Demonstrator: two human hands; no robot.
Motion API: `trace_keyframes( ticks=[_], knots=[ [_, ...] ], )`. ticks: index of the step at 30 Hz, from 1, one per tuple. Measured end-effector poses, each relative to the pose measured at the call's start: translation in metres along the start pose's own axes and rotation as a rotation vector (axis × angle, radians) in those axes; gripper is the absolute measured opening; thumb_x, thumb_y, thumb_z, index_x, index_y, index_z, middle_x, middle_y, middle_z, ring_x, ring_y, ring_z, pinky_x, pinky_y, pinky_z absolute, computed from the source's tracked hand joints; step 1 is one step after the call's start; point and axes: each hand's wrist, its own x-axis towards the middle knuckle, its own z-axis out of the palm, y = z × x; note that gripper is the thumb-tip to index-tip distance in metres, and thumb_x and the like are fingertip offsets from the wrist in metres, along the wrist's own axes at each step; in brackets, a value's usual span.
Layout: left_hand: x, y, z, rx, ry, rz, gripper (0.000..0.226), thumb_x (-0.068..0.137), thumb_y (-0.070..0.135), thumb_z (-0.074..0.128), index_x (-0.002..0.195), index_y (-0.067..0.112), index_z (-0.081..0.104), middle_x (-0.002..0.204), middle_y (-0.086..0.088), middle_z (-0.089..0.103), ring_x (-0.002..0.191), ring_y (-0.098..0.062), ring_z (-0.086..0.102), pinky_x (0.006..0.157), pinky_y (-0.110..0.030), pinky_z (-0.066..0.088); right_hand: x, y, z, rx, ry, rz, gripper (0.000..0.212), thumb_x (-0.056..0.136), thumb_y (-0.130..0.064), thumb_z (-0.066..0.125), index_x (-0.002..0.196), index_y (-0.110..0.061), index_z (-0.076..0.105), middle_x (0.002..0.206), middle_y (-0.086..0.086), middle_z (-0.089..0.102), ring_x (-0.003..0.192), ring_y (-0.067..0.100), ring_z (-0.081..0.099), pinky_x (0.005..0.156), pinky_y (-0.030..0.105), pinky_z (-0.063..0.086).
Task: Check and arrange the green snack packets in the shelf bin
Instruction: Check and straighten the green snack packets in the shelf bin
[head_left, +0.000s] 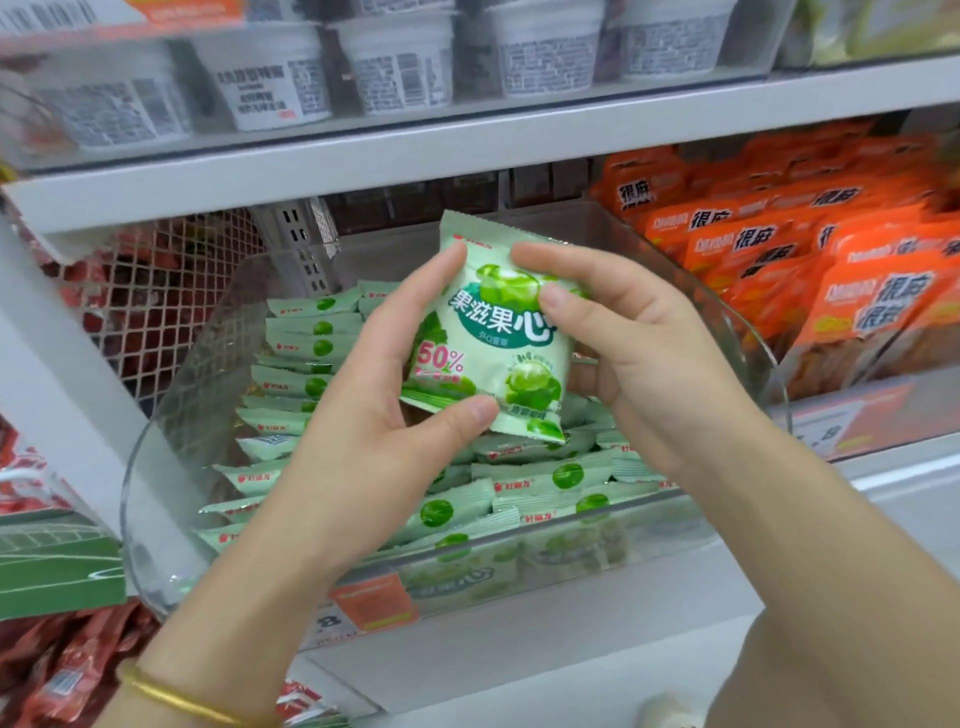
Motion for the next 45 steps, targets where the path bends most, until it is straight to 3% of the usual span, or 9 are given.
trace_keyframes(
  ticks=[4, 8, 14, 19, 22, 25, 30, 35, 45],
  knots=[
    [0.0, -0.005, 0.004, -0.047, 0.054, -0.035, 0.065, 0.075, 0.014, 0.066, 0.129, 0.044, 0.043, 0.133, 0.012, 0.049, 0.126, -0.014, 0.048, 0.099, -0.034, 0.046, 0.0, 0.0, 0.0, 0.004, 0.068, -0.022, 0.023, 0.088, -0.002, 0.055, 0.102, -0.019, 0.065, 0.094, -0.002, 0.071, 0.078, 0.014, 0.068, 0.057, 0.03, 0.057],
    [-0.002, -0.008, 0.002, 0.609, 0.221, 0.125, 0.039, 0.082, 0.036, 0.058, 0.12, 0.026, 0.056, 0.126, 0.003, 0.048, 0.12, -0.014, 0.042, 0.106, -0.016, 0.022, -0.003, 0.001, 0.003, -0.047, 0.119, -0.056, 0.025, 0.085, 0.003, 0.06, 0.099, -0.018, 0.062, 0.099, 0.004, 0.067, 0.077, 0.017, 0.068, 0.058, 0.032, 0.057],
    [-0.005, -0.006, 0.005, 0.757, 0.16, 0.088, 0.071, 0.074, 0.061, 0.052, 0.131, 0.018, 0.051, 0.132, 0.003, 0.046, 0.124, -0.017, 0.037, 0.106, -0.034, 0.028, -0.006, 0.002, 0.012, -0.009, 0.057, -0.027, 0.021, 0.083, -0.004, 0.063, 0.1, -0.013, 0.057, 0.099, 0.012, 0.065, 0.078, 0.019, 0.068, 0.063, 0.031, 0.057],
    [-0.002, -0.001, -0.006, 0.546, 0.235, 0.06, 0.034, 0.089, 0.038, 0.055, 0.119, 0.024, 0.06, 0.107, 0.018, 0.054, 0.103, 0.013, 0.045, 0.092, -0.004, 0.031, -0.006, 0.004, 0.01, -0.168, 0.104, -0.053, 0.028, 0.09, -0.042, 0.053, 0.11, -0.026, 0.065, 0.117, 0.004, 0.062, 0.103, 0.014, 0.063, 0.082, 0.037, 0.055],
    [-0.004, 0.003, -0.009, 0.367, 0.279, -0.01, 0.019, 0.09, 0.028, 0.061, 0.107, 0.035, 0.061, 0.093, 0.025, 0.062, 0.086, 0.006, 0.057, 0.075, -0.007, 0.041, -0.004, 0.003, 0.009, -0.44, 0.178, -0.187, 0.028, 0.089, -0.047, 0.048, 0.109, -0.039, 0.066, 0.12, -0.011, 0.057, 0.117, 0.003, 0.051, 0.1, 0.031, 0.043],
    [-0.003, 0.006, -0.01, 0.24, 0.282, -0.045, 0.013, 0.092, 0.023, 0.059, 0.097, 0.034, 0.063, 0.091, 0.019, 0.064, 0.074, -0.004, 0.061, 0.067, -0.018, 0.048, -0.004, 0.003, 0.009, -0.365, 0.124, -0.222, 0.028, 0.092, -0.027, 0.058, 0.119, -0.028, 0.052, 0.116, -0.004, 0.06, 0.101, -0.002, 0.06, 0.084, 0.017, 0.048],
    [-0.003, 0.003, -0.014, 0.063, 0.279, -0.139, 0.012, 0.093, 0.025, 0.056, 0.101, 0.028, 0.065, 0.093, 0.011, 0.067, 0.078, -0.02, 0.064, 0.075, -0.045, 0.055, -0.006, 0.004, 0.012, -0.263, 0.008, -0.194, 0.039, 0.085, 0.003, 0.062, 0.101, -0.026, 0.043, 0.096, 0.005, 0.067, 0.084, 0.018, 0.066, 0.07, 0.036, 0.056],
    [-0.005, 0.004, -0.011, -0.054, 0.163, -0.189, 0.052, 0.066, 0.028, 0.078, 0.111, 0.035, 0.053, 0.098, 0.009, 0.072, 0.089, -0.008, 0.069, 0.078, -0.03, 0.056, -0.004, 0.005, 0.011, -0.253, 0.063, -0.21, 0.034, 0.082, 0.007, 0.063, 0.096, -0.024, 0.057, 0.09, -0.002, 0.065, 0.076, 0.009, 0.063, 0.062, 0.024, 0.051],
    [-0.001, 0.001, -0.01, -0.12, 0.362, -0.31, 0.056, 0.085, 0.021, 0.066, 0.129, 0.043, 0.038, 0.106, 0.006, 0.059, 0.073, -0.004, 0.059, 0.068, -0.023, 0.051, -0.004, 0.009, 0.007, -0.282, 0.104, -0.119, 0.016, 0.084, -0.015, 0.067, 0.096, -0.026, 0.068, 0.095, -0.001, 0.063, 0.078, 0.009, 0.06, 0.064, 0.018, 0.051]
  ],
)
